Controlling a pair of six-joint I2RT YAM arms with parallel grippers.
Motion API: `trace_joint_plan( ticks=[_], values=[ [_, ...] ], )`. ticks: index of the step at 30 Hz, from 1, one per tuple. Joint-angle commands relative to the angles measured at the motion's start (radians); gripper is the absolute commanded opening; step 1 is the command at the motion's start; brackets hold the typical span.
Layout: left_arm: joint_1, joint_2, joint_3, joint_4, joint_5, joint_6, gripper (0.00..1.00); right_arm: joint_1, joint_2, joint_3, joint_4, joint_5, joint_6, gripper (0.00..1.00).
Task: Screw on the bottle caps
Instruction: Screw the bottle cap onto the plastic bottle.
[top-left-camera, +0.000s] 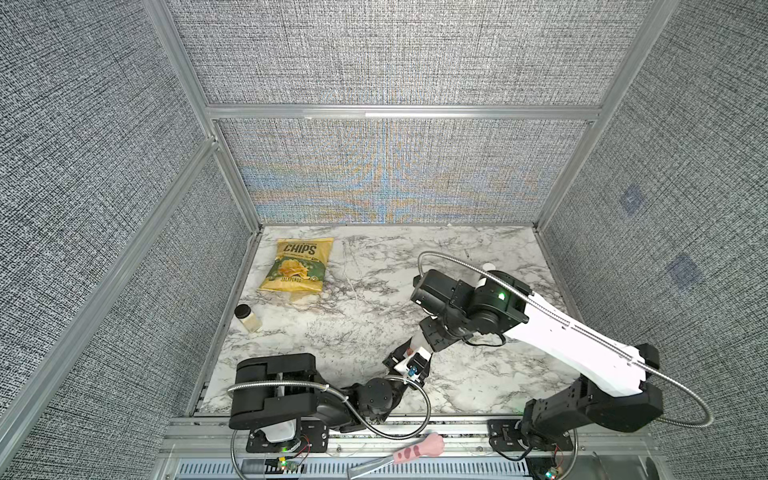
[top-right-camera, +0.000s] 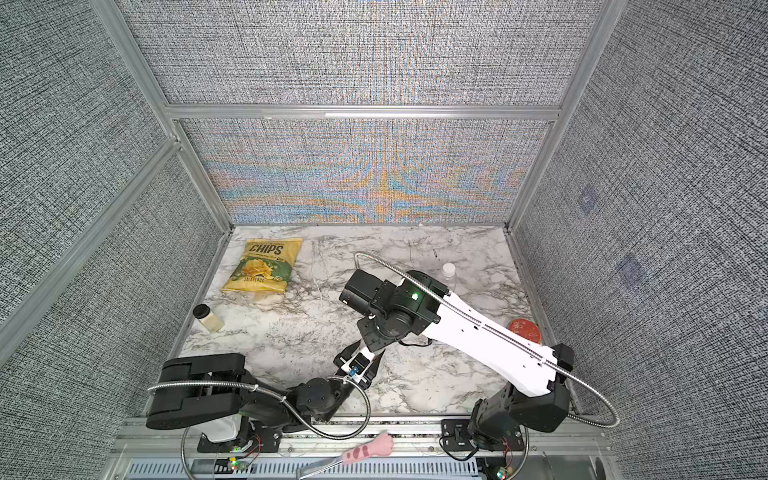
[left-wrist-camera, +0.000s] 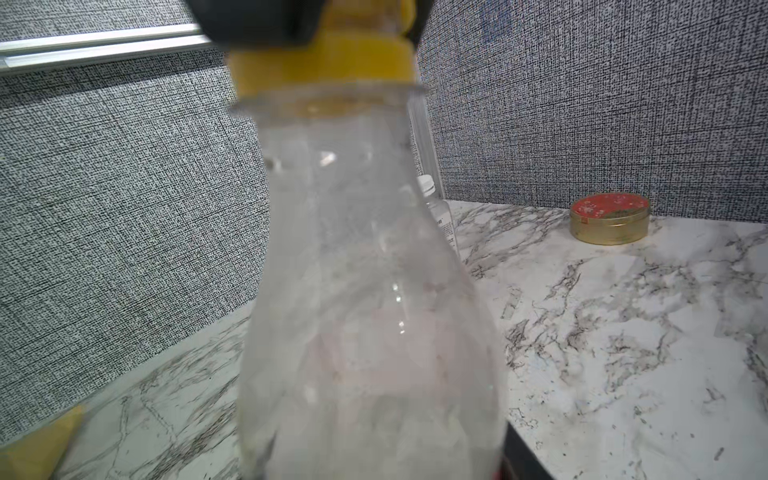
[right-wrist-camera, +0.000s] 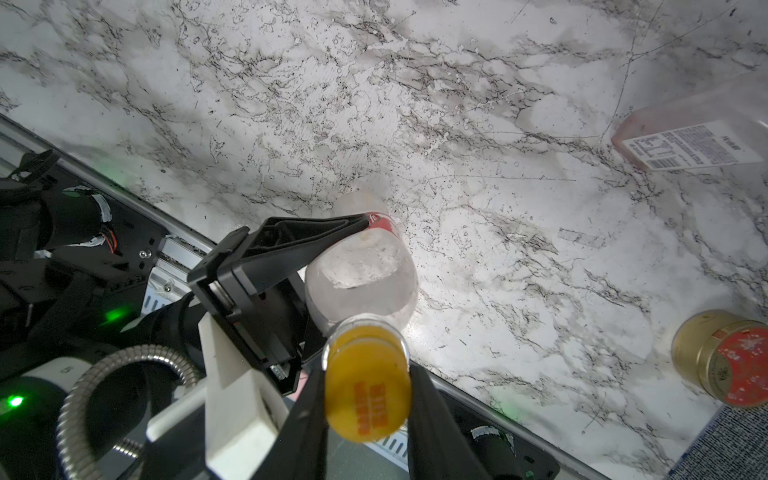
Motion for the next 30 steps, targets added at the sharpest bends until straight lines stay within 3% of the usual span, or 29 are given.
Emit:
trace_joint_plan(
  ticks=[1, 7, 12, 18, 24, 30],
  values=[
    [-0.009, -0.001, 0.003, 0.203, 0.028, 0.028, 0.54, -0.006, -0.004, 0.003, 0.010, 0.023, 0.016, 0.34],
    [-0.003, -0.014, -0.095, 0.203, 0.139, 0.059, 0.54, 0.007, -0.034, 0.041, -0.037, -0.070, -0.107, 0.58],
    [0.009, -0.066, -0.195, 0.203, 0.258, 0.045, 0.54, 0.031, -0.053, 0.082, -0.116, -0.083, -0.198, 0.67],
    [0.038, -0.147, -0.284, 0.203, 0.451, 0.001, 0.54, 0.151, -0.045, 0.085, -0.104, -0.207, -0.335, 0.70],
    [0.047, -0.175, -0.337, 0.202, 0.589, -0.011, 0.55, 0.180, -0.053, 0.049, -0.079, -0.163, -0.390, 0.70],
    [0.059, -0.218, -0.356, 0.181, 0.681, -0.026, 0.56, 0.293, -0.022, 0.051, -0.044, -0.110, -0.422, 0.67]
  ],
)
